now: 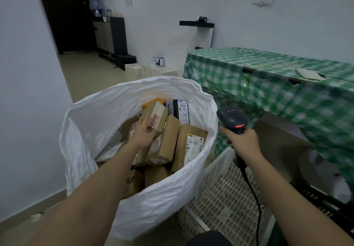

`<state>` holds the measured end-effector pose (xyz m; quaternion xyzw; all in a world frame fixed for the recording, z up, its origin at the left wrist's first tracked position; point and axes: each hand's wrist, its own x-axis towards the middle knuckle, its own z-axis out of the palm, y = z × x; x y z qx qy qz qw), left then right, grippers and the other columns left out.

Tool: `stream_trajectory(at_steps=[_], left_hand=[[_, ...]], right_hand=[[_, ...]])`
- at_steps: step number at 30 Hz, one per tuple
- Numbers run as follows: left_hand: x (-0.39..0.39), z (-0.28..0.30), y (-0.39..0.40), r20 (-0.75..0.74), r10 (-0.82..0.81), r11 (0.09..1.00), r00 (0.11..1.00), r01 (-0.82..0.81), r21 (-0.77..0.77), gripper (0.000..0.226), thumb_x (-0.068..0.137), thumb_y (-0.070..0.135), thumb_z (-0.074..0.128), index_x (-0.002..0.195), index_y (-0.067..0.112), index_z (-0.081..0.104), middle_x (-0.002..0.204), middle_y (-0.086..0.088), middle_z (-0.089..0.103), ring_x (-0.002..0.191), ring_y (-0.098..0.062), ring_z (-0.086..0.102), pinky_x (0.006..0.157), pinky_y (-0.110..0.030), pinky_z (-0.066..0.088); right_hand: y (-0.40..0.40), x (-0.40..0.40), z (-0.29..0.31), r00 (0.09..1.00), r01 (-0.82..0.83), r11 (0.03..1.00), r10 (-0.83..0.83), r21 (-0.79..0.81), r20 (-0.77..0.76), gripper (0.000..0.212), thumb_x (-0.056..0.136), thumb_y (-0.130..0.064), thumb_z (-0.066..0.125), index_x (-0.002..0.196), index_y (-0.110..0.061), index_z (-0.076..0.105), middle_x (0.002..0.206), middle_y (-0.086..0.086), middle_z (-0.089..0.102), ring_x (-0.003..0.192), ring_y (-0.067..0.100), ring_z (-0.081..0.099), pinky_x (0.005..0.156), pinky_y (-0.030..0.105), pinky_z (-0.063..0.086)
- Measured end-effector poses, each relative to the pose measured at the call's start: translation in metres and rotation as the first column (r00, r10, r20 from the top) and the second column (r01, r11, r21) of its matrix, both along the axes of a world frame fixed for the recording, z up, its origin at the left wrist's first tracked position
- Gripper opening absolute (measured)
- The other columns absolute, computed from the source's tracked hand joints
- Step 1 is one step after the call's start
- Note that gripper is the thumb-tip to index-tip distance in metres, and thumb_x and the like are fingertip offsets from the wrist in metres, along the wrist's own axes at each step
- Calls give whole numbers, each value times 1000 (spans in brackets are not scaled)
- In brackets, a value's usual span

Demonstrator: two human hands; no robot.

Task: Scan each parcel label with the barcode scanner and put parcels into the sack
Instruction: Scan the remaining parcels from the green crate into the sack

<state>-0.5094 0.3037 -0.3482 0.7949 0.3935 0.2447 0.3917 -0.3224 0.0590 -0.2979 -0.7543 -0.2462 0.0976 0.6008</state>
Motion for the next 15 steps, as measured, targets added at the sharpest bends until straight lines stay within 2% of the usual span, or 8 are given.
stream_trajectory(at_steps=[2, 4, 5, 7, 9, 11, 13, 15], left_hand=[[-2, -1, -2, 61, 135, 991, 989, -135, -1, 62, 92, 25, 60, 145, 21, 26, 141, -6, 23, 115, -25, 46, 101, -42, 43], [-3, -1, -2, 62, 223, 975, 973, -223, -5, 49, 92, 16, 60, 134, 10, 35, 139, -13, 24, 111, -25, 49, 99, -38, 44], [-4, 0, -3, 63, 219, 976, 974, -218, -20, 47, 92, 14, 61, 132, 9, 37, 138, -14, 26, 113, -26, 50, 100, -38, 45], [-4, -1, -2, 62, 166, 985, 984, -163, -58, 56, 92, 14, 61, 141, 14, 34, 142, -13, 27, 120, -29, 49, 105, -42, 42], [-4, -1, 1, 12, 87, 993, 996, -86, -78, 70, 93, 13, 56, 152, 25, 19, 149, -9, 27, 127, -33, 42, 108, -48, 38], [-4, 1, -1, 28, 58, 990, 998, -54, -130, 76, 95, 8, 50, 154, 28, 7, 150, -5, 33, 129, -34, 43, 108, -51, 38], [-2, 2, -3, 45, 67, 991, 997, -61, -115, 70, 97, 7, 47, 154, 27, 10, 150, -3, 36, 131, -32, 42, 108, -47, 37], [-2, 6, -7, 89, 63, 997, 994, -60, -44, 60, 97, 7, 47, 151, 24, 26, 146, -1, 41, 132, -26, 41, 109, -41, 36]], right_hand=[[0, 2, 1, 1000, 0, 1000, 0, 3, 3, 20, 76, -30, 80, 73, -16, 66, 57, 5, 65, 58, 19, 60, 63, 33, 46], [0, 3, 1, 1000, 7, 1000, -7, 7, 13, 21, 76, -30, 80, 71, -17, 65, 58, 5, 65, 61, 22, 62, 65, 35, 47], [0, 3, 1, 1000, 9, 1000, -9, 5, 17, 21, 76, -30, 79, 71, -17, 64, 58, 5, 64, 60, 22, 62, 65, 34, 47], [1, 1, 1, 1000, 7, 1000, -7, 3, 12, 21, 77, -30, 79, 71, -17, 64, 58, 5, 64, 58, 19, 60, 64, 33, 46], [1, 0, 1, 1000, 4, 1000, -4, 3, 7, 22, 77, -31, 79, 72, -16, 64, 57, 5, 63, 56, 18, 59, 64, 33, 46], [1, -1, 0, 1000, 0, 1000, 0, -5, 9, 23, 76, -32, 80, 72, -14, 65, 57, 5, 64, 55, 18, 59, 62, 32, 46], [0, 0, -1, 1000, 1, 1000, -1, -12, 10, 24, 76, -32, 80, 72, -14, 65, 58, 5, 64, 56, 18, 59, 62, 32, 46], [-2, 1, -1, 1000, 5, 1000, -5, -21, 9, 23, 76, -31, 80, 73, -13, 65, 60, 6, 65, 59, 20, 62, 64, 33, 47]])
